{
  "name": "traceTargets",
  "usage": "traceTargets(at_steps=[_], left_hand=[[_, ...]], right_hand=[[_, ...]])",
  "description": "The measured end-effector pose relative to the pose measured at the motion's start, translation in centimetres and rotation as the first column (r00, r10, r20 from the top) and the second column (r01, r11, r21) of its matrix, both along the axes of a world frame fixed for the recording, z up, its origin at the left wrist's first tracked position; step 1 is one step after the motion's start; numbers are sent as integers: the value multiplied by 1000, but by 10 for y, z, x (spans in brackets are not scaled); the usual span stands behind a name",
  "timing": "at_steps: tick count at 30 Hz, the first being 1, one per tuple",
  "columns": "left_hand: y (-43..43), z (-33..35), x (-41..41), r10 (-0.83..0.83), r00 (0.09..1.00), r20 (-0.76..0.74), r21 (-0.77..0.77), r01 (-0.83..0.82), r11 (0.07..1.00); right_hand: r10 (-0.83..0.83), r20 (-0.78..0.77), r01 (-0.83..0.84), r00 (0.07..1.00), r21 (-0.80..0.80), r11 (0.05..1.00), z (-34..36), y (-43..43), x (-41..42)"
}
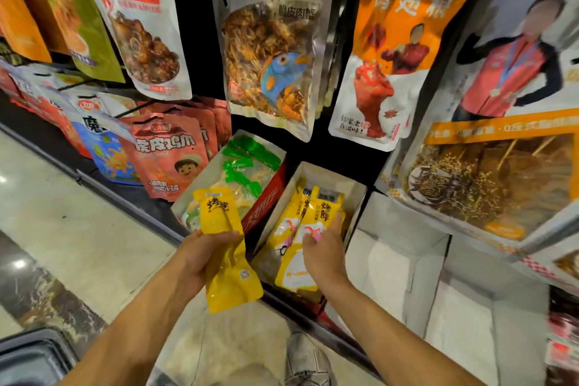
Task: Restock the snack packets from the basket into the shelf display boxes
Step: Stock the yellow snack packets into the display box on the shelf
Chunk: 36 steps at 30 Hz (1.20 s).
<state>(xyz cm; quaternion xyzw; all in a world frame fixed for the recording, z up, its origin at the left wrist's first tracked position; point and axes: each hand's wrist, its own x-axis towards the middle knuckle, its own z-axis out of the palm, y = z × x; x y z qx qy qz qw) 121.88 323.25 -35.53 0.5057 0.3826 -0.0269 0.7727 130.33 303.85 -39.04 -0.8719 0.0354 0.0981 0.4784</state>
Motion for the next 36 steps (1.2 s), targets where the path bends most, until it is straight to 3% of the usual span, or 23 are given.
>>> traceTargets(at_steps=[3,7,9,14,17,18,20,21,22,24,26,30,34,36], left_hand=[[0,2,0,5,1000,13,-14,-5,1000],[-7,7,6,-48,998,51,-15,49,999],[-10,11,11,-58,997,56,-18,59,998],[-16,13,6,-97,995,25,35,96,995],[-15,12,0,-89,996,12,64,88,994],[-13,13,-1,-73,997,14,86,71,994],[-12,16,0,-61,998,19,177,56,983],[-12,17,0,-91,996,14,278,83,957],[-14,17,-2,-143,990,11,398,127,908],[-20,16,-5,-280,960,2,609,221,761],[-26,10,-6,-425,904,-43,740,314,595],[-41,-3,-3,-571,819,-63,804,380,456],[-49,1,-4,-641,754,-147,813,461,356],[-45,1,-4,-531,807,-258,919,375,124]], right_hand=[[117,6,-107,993,-360,927,-13,-5,17],[339,-15,-205,941,-823,531,-22,-6,25],[434,-50,-236,899,-892,386,-23,-9,30],[456,-90,-239,885,-930,279,-49,-19,30],[467,-24,-208,884,-915,347,-49,-15,25],[475,78,-145,876,-898,415,-46,-11,26],[461,291,-105,838,-744,660,-30,0,22],[421,266,-228,867,-540,810,-15,9,17],[398,137,-363,907,-225,904,1,19,9],[414,-146,-358,898,305,883,32,40,-5],[467,-311,-244,828,549,799,51,52,-14],[375,-288,-129,881,616,777,52,47,-12],[149,-276,4,949,485,875,39,37,1],[43,-245,69,969,430,900,31,23,18]])
